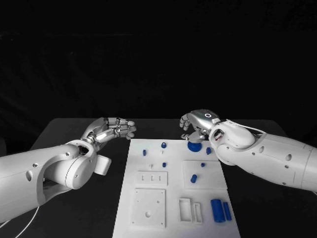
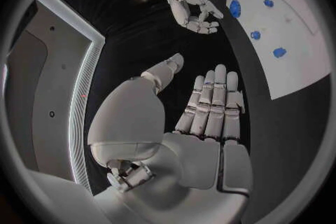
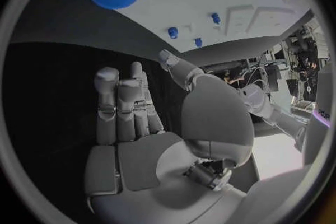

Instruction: Assemble the parts on the task board

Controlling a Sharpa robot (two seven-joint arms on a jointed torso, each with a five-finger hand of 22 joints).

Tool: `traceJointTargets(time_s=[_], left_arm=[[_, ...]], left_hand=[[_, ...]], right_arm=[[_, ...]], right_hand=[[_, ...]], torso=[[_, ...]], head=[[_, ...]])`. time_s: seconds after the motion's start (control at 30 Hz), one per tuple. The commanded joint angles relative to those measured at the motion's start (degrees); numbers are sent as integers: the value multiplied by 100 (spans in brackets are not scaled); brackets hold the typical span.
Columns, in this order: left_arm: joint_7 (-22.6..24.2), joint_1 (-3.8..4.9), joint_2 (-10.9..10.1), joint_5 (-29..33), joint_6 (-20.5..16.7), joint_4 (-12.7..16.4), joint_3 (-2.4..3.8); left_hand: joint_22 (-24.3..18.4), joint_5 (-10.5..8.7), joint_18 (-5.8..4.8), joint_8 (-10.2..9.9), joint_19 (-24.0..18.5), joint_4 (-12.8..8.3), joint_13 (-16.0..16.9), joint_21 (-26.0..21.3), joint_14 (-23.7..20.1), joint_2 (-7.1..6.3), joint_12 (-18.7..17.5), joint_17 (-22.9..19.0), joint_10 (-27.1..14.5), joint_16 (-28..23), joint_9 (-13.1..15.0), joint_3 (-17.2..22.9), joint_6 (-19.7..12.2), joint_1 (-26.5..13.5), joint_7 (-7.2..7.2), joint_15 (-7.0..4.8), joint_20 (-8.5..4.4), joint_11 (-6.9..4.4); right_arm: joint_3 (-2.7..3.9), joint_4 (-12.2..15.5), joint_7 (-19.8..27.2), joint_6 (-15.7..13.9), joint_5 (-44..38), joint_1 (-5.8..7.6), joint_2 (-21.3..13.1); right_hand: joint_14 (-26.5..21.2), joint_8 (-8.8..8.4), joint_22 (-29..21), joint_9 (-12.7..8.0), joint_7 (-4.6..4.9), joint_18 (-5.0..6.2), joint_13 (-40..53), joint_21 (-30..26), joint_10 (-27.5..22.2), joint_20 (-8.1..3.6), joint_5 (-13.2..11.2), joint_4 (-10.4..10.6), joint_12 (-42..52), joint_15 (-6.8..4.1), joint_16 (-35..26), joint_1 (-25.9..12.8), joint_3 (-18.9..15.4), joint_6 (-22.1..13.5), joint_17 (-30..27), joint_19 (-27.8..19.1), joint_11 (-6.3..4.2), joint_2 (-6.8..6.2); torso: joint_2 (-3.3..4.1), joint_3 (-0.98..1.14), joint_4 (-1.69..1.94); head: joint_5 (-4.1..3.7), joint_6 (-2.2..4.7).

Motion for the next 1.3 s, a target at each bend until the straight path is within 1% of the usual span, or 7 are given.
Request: traceJointTargets(time_s=[0.03,0.23,0.27,0.3,0.53,0.87,1.3], left_arm=[[64,18,3,-23,56,4,6],[60,16,21,-23,67,-35,3],[59,16,24,-23,68,-38,3],[61,16,29,-23,71,-42,3],[60,15,40,-24,82,-51,2],[62,15,54,-24,87,-65,2],[57,13,52,-25,87,-84,-1]], left_hand=[[103,-31,96,-25,-43,5,-2,-13,-17,-14,-10,1,-43,-23,-9,30,-5,-34,31,19,8,7],[103,-32,96,-25,-43,4,-2,-12,-16,-14,-9,1,-43,-24,-9,31,-5,-33,30,19,8,8],[103,-32,96,-24,-43,4,-2,-12,-16,-14,-9,1,-43,-24,-9,31,-5,-33,30,19,8,8],[103,-32,96,-24,-43,4,-2,-12,-16,-14,-9,1,-43,-24,-9,31,-5,-33,30,19,8,8],[103,-32,96,-24,-43,4,-1,-12,-16,-13,-8,2,-44,-25,-9,32,-5,-34,30,19,8,7],[103,-32,96,-25,-44,4,-1,-12,-16,-11,-8,2,-45,-26,-9,33,-6,-35,30,20,9,7],[102,-33,95,-25,-44,6,-1,-11,-17,-9,-8,2,-47,-28,-9,34,-7,-40,31,21,10,8]], right_arm=[[-1,88,194,315,546,4,-117],[-1,-43,302,707,912,4,-259],[-2,-77,307,765,914,3,-259],[-2,-124,316,802,915,2,-254],[-4,-323,283,942,845,-44,-220],[-7,-482,277,1025,760,-155,-153],[-7,-644,320,1076,752,-295,-70]], right_hand=[[-7,-15,92,2,11,482,74,16,59,5,38,-3,37,-42,26,26,-71,-49,-9,-7,-29,-1],[-23,-97,74,-9,-166,482,1589,23,805,-37,259,-57,1230,-281,88,-43,-521,-170,-16,6,-262,-23],[-13,-118,66,-9,-198,482,2683,24,478,-47,326,-45,2077,-277,126,-75,-634,-174,-5,31,-308,36],[-28,-154,63,-20,-170,482,3916,18,-334,-68,357,-49,2971,-280,162,-46,-689,-178,6,34,-296,55],[-74,-291,142,-84,-84,482,5768,433,-614,-139,481,-37,5046,-200,716,-125,-800,-288,509,92,-198,60],[-134,-312,133,-83,-57,482,6194,659,-552,-199,506,-47,5659,-171,848,-149,-802,-310,744,54,-169,88],[-138,-287,129,-68,-60,482,6264,716,-507,-204,522,-33,5785,-171,862,-166,-779,-260,796,35,-171,138]], torso=[[3,12,-36],[14,39,-70],[14,36,-70],[11,30,-67],[13,30,-49],[6,7,-31],[2,6,-29]], head=[[-12,29],[-9,45],[-18,44],[-30,43],[-100,32],[-129,22],[-79,-16]])
